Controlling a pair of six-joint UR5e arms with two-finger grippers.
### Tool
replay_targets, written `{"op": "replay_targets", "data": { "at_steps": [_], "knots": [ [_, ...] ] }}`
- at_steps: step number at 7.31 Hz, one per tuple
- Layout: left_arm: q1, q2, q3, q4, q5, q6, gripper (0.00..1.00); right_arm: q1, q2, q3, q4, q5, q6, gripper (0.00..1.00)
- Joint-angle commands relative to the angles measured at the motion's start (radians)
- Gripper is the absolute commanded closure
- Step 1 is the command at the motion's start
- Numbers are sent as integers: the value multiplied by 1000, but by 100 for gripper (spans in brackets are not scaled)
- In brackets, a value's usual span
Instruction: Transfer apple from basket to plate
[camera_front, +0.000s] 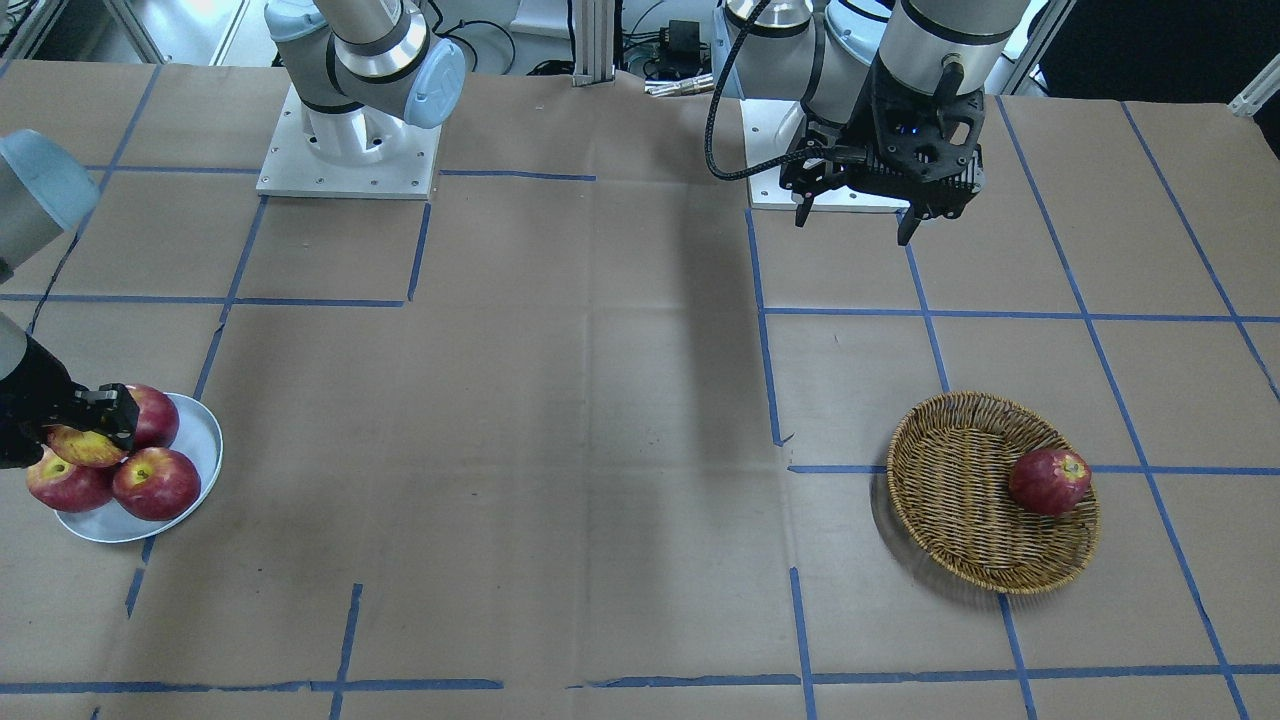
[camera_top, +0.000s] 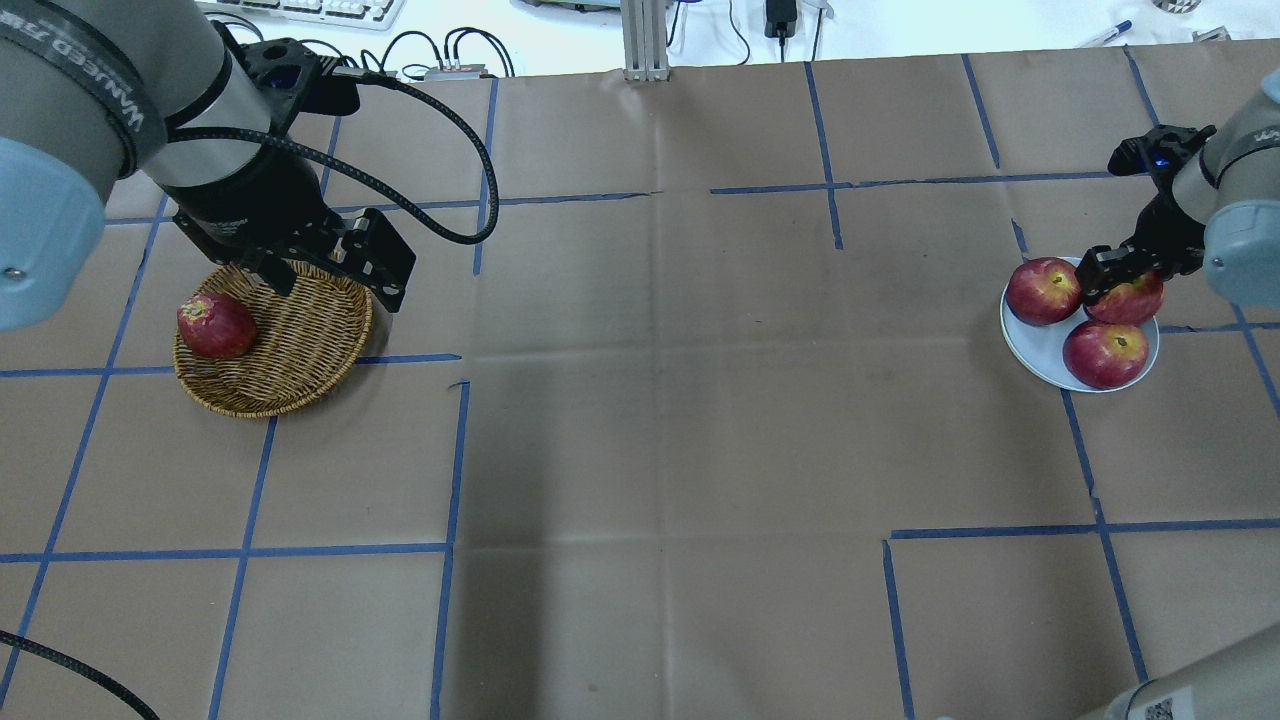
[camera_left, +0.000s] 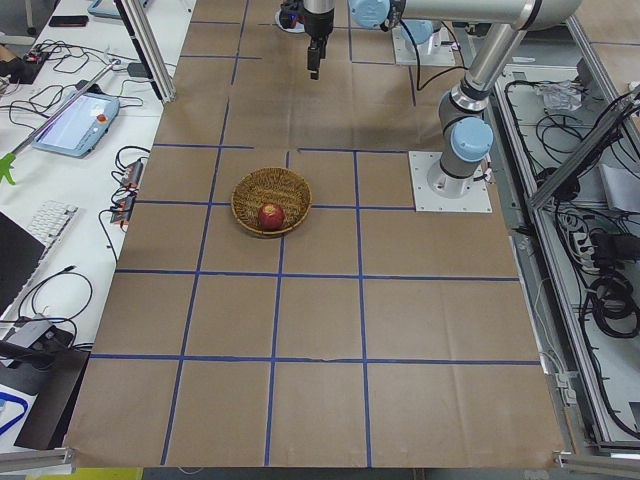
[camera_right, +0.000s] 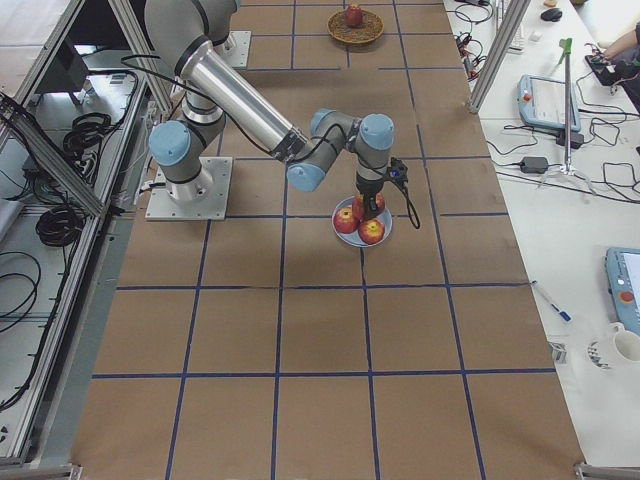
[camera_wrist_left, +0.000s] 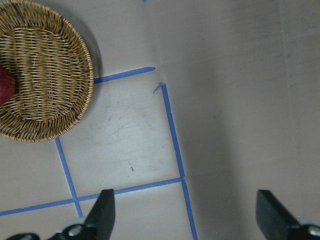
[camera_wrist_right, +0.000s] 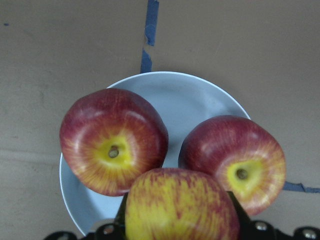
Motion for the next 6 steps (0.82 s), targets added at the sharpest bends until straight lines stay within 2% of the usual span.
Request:
{"op": "replay_targets", "data": {
  "at_steps": [1, 3, 5, 6],
  "knots": [
    [0, 0, 0, 0, 0, 0, 1, 12, -17, -41, 10, -1, 8, 0],
    [0, 0, 0, 0, 0, 0, 1, 50, -40, -109, 93, -2, 29, 0],
    [0, 0, 0, 0, 0, 0, 1, 130, -130, -183, 305, -4, 138, 0],
    [0, 0, 0, 0, 0, 0, 1, 177, -183, -184, 396, -4, 236, 0]
  ]
}}
